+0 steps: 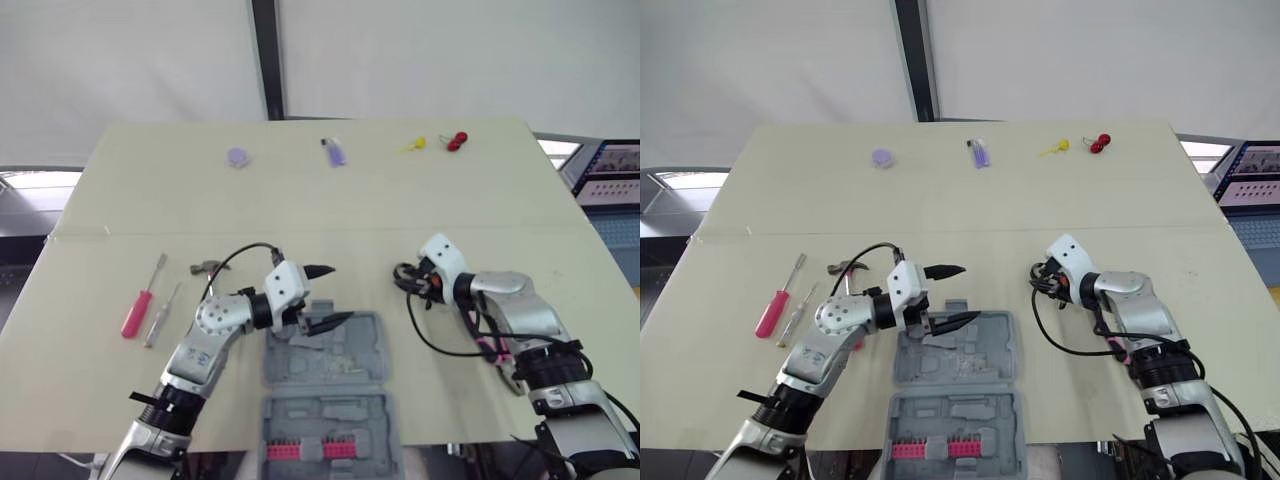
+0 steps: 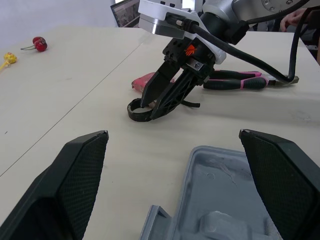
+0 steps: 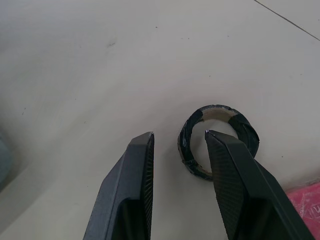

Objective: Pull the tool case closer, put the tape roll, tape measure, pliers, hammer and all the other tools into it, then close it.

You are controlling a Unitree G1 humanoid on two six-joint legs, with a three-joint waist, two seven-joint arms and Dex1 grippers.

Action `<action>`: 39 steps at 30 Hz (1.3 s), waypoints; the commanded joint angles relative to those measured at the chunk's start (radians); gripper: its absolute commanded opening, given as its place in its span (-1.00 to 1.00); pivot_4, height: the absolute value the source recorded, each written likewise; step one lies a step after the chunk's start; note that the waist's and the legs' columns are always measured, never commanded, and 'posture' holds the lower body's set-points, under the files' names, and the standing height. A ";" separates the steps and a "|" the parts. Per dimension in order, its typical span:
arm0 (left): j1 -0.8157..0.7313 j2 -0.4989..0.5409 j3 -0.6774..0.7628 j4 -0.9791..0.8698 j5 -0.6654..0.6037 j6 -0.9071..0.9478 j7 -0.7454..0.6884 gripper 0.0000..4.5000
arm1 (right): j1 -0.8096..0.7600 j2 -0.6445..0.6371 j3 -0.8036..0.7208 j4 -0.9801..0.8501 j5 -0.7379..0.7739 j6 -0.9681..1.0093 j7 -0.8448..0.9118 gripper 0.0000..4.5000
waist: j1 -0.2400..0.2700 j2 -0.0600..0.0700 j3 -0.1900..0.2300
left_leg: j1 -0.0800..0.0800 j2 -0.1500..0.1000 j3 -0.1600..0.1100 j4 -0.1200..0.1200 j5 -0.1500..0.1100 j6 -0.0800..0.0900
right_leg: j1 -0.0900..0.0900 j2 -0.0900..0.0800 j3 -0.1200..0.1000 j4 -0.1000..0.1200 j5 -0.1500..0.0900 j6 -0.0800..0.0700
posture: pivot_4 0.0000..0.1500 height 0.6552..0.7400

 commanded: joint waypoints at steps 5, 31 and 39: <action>-0.001 -0.002 0.006 -0.006 0.008 -0.013 0.000 1.00 | -0.009 0.009 -0.007 0.001 -0.009 -0.025 -0.018 -0.23 | 0.000 0.000 0.000 | 0.000 0.000 0.000 0.000 0.000 0.000 | 0.000 0.000 0.000 0.000 0.000 0.000 | 1.00 1.00; 0.000 0.007 0.019 -0.015 0.017 0.013 -0.003 1.00 | -0.015 0.008 -0.015 -0.027 -0.003 -0.037 -0.014 -0.98 | -0.001 0.000 0.000 | 0.000 0.000 0.000 0.000 0.000 0.000 | 0.000 0.000 0.000 0.000 0.000 0.000 | 1.00 1.00; 0.175 0.151 0.177 -0.173 -0.096 0.020 -0.072 1.00 | 0.035 -0.034 0.029 -0.409 0.113 0.139 0.116 -0.98 | -0.008 0.000 0.000 | 0.000 0.001 0.000 -0.002 0.000 0.000 | -0.002 0.001 0.000 0.000 0.000 0.000 | 1.00 1.00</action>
